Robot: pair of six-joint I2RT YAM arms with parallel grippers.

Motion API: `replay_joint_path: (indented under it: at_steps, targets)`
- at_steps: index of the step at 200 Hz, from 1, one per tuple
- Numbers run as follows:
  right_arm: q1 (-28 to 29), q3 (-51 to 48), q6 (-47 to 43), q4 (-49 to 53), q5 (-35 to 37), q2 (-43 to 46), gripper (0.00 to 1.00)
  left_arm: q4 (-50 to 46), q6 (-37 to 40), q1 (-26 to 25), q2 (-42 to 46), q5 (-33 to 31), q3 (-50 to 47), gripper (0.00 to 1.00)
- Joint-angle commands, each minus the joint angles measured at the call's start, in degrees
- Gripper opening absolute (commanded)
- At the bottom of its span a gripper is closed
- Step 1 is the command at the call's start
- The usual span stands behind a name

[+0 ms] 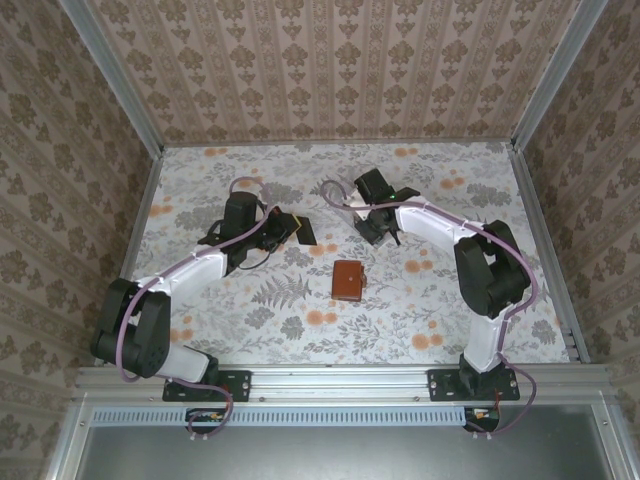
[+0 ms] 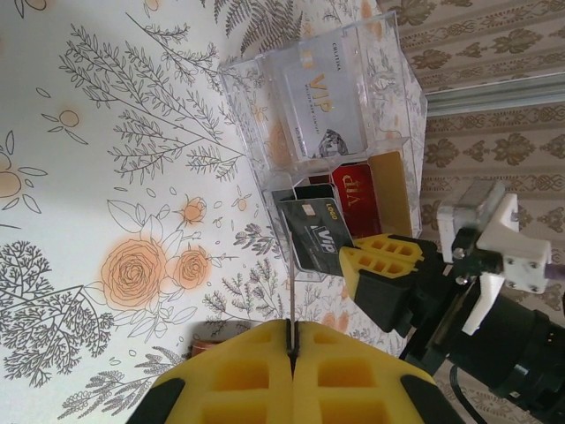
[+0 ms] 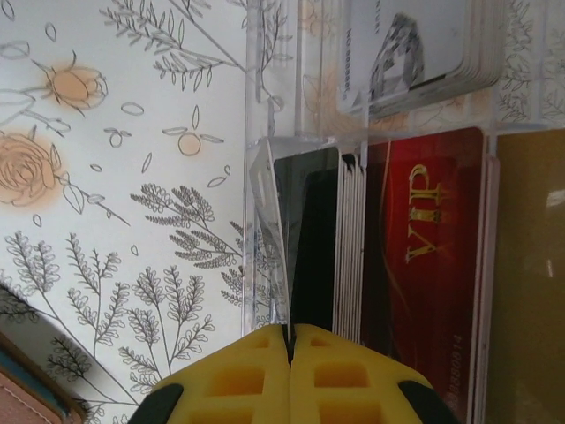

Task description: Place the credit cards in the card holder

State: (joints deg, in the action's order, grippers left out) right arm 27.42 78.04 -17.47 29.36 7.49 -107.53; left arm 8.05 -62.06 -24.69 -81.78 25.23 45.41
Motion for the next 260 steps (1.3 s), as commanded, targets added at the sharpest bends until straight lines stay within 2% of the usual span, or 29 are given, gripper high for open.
replay_joint_path:
  at_steps: [1, 28, 108, 221, 260]
  targets:
    - [0.0, -2.1, -2.5, -4.2, 3.2, 0.1, 0.05, -0.5, 1.2, -0.1, 0.6, -0.4, 1.1, 0.0]
    - [0.5, -2.1, -2.3, -4.4, 4.4, -1.1, 0.05, -0.3, 1.0, -0.1, 0.3, 0.1, 1.6, 0.0]
    - [0.6, -6.4, -0.5, -5.8, -0.2, 6.2, 0.03, -0.3, 1.1, 0.1, 0.0, 0.2, 1.0, 0.0]
    - [0.8, -6.1, -1.3, -6.4, 2.6, 4.0, 0.04, 0.0, 0.8, 0.1, -0.6, 0.3, 0.9, 0.0]
    - [0.6, -7.5, -1.8, -7.1, 1.3, 7.3, 0.04, 0.4, 0.6, 0.1, -1.1, 0.2, 1.0, 0.0]
